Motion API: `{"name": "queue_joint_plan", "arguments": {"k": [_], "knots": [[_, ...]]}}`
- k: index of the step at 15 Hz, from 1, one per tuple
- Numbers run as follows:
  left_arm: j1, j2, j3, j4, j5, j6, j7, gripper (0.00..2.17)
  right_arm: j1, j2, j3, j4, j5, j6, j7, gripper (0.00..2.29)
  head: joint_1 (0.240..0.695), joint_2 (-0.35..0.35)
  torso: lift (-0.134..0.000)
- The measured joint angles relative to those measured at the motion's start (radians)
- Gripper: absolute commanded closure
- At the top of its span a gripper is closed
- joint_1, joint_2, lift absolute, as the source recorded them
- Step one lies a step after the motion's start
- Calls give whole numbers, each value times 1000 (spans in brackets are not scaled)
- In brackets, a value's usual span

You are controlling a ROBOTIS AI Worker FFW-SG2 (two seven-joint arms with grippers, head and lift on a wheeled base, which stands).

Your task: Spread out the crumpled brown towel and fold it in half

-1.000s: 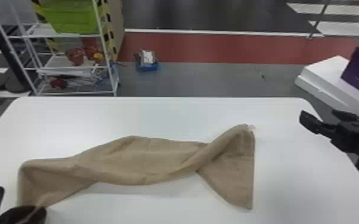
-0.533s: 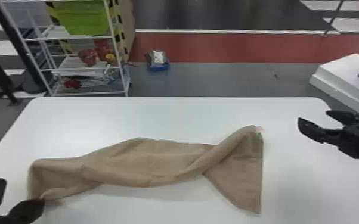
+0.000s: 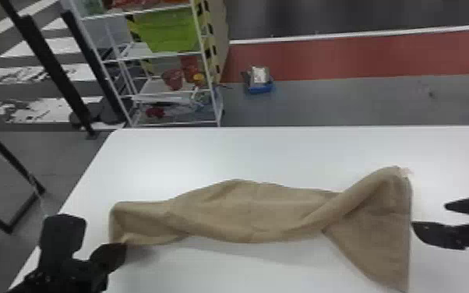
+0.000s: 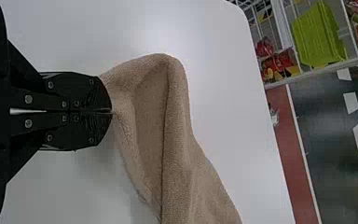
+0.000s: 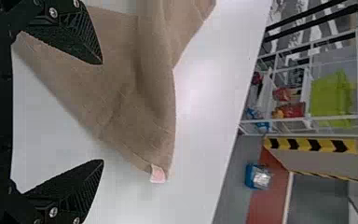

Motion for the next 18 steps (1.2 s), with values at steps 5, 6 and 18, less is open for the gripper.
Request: {"name": "queue_joint_plan", "arguments": {"k": [5,6,18], "knots": [[9,0,-4,-6,4,0,2,1683,-40,-32,173,-20,95,159,0,275,695,259,-124],[12,0,-4,-9,6,0,2,1683,-47,-31,202,-20,112,165,0,286,695,268,-124],[28,0,-2,-25,10,-3,-1,1683,-124,-27,548,101,309,203,-5,505,695,350,-124]]}}
